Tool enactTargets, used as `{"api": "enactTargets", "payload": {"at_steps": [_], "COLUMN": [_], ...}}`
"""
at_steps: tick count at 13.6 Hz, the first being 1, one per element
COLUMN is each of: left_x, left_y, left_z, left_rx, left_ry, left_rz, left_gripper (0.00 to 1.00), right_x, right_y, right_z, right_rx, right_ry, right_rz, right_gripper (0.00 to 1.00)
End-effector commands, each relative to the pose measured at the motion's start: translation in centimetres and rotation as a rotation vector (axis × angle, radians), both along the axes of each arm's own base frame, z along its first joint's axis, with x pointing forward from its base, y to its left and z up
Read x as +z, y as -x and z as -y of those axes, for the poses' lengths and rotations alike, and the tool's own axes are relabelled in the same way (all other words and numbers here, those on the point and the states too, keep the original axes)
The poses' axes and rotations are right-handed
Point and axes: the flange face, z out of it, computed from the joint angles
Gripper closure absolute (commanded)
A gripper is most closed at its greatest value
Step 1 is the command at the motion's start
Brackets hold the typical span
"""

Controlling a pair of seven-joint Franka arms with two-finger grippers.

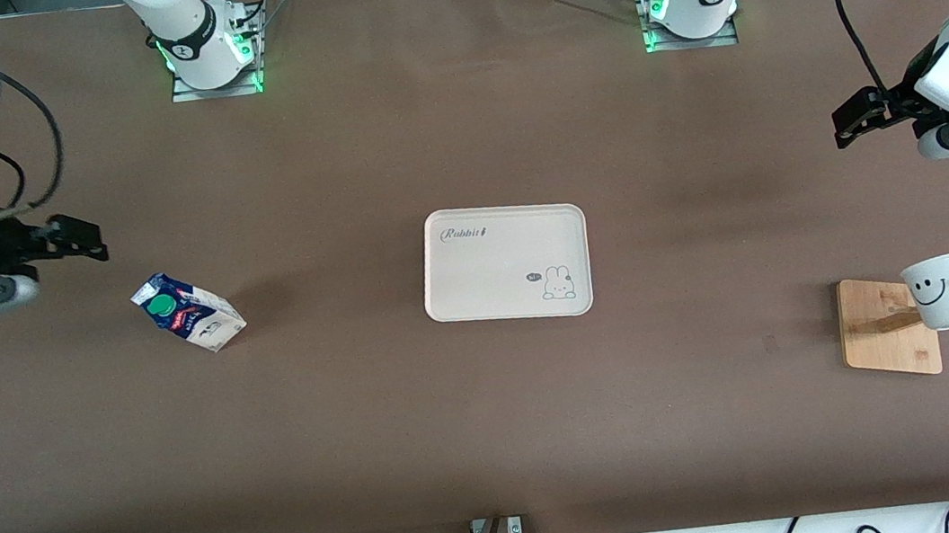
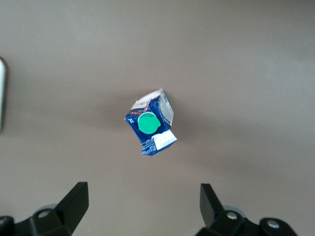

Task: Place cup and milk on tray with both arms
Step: 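Reach the right gripper down to the blue milk carton and grasp it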

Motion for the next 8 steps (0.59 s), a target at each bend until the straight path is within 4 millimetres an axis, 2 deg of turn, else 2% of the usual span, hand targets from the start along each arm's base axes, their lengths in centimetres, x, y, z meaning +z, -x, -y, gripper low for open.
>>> {"api": "enactTargets", "payload": {"at_steps": [1, 4, 8], "left_x": [0.6, 0.6, 0.6], "left_y": [-0.2, -0.2, -0.2], "left_z": [0.0, 0.0, 0.0], "left_rx": [-0.007, -0.007, -0.007], "left_ry": [-0.007, -0.007, -0.007], "left_rz": [-0.004, -0.005, -0.005], "left_gripper": [0.00, 0.00, 0.00], "right_x": [-3.8, -8.0, -11.3], "right_y": [-1.0, -2.0, -2.5], "right_z": [-2.3, -3.0, -2.7], "right_rx": [0.094, 0.204, 0.278], "right_ry": [0.046, 0.030, 0.027], "right_rz": [-0.049, -0.047, -0.045], "right_gripper": [0.00, 0.00, 0.00]}}
